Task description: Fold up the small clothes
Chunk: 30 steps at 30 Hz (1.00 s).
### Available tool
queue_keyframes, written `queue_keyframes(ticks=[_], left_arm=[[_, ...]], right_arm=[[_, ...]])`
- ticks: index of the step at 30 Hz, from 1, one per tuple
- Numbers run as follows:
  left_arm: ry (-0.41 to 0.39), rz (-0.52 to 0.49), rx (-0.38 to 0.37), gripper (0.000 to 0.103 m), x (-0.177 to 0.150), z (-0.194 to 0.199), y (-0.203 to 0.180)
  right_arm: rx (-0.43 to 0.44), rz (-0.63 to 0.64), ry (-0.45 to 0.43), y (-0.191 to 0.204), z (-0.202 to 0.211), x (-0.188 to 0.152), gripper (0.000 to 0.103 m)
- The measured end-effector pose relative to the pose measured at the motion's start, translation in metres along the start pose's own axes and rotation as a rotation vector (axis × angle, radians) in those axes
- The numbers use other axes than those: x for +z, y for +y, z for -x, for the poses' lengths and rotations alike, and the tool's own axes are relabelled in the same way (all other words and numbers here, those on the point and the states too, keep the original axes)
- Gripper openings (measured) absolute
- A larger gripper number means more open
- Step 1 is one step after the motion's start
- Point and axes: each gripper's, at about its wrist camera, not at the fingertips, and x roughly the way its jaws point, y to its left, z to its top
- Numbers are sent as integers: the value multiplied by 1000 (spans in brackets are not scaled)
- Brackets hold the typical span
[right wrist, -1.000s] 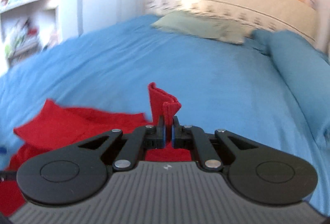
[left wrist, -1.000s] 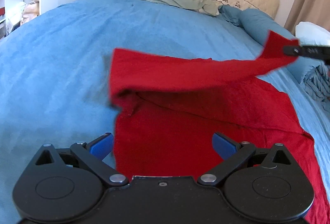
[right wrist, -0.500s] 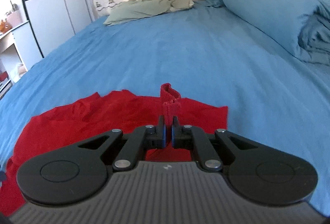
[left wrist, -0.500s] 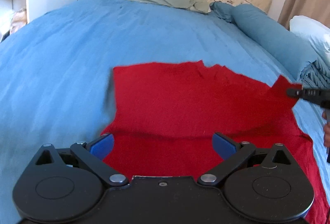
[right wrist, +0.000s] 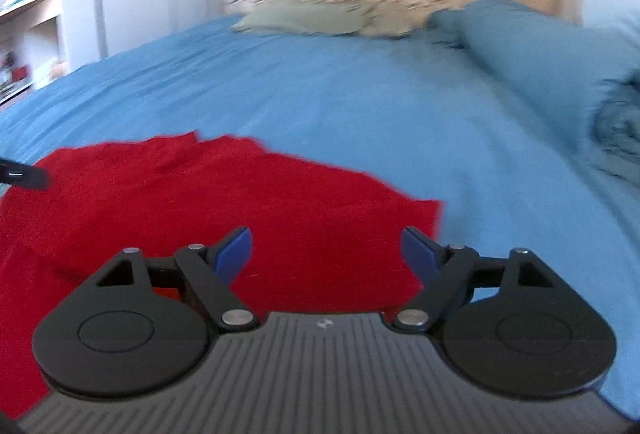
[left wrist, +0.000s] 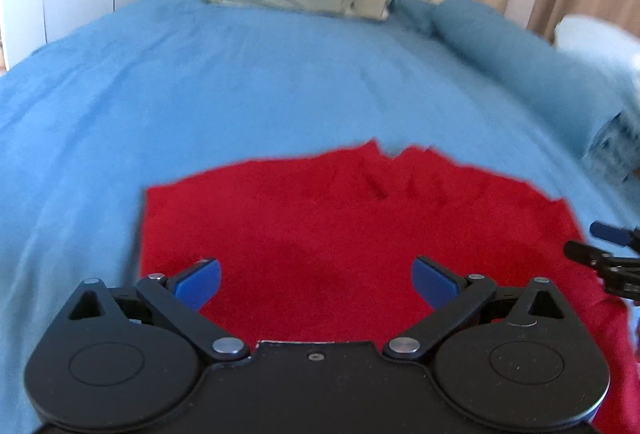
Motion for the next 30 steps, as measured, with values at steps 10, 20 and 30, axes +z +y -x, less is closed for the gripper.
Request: queue_keyframes(ticks=[10, 20, 30], left_arm=[[27, -109, 54, 103, -9, -22, -2], [-18, -90, 119, 103, 17, 73, -26], [-177, -92, 141, 103, -12, 270, -53]], right_arm=[[36, -34, 59, -1, -28, -17, 101], [-69, 22, -132, 15, 85, 33, 102], [-117, 17, -210, 23, 281, 46, 103]])
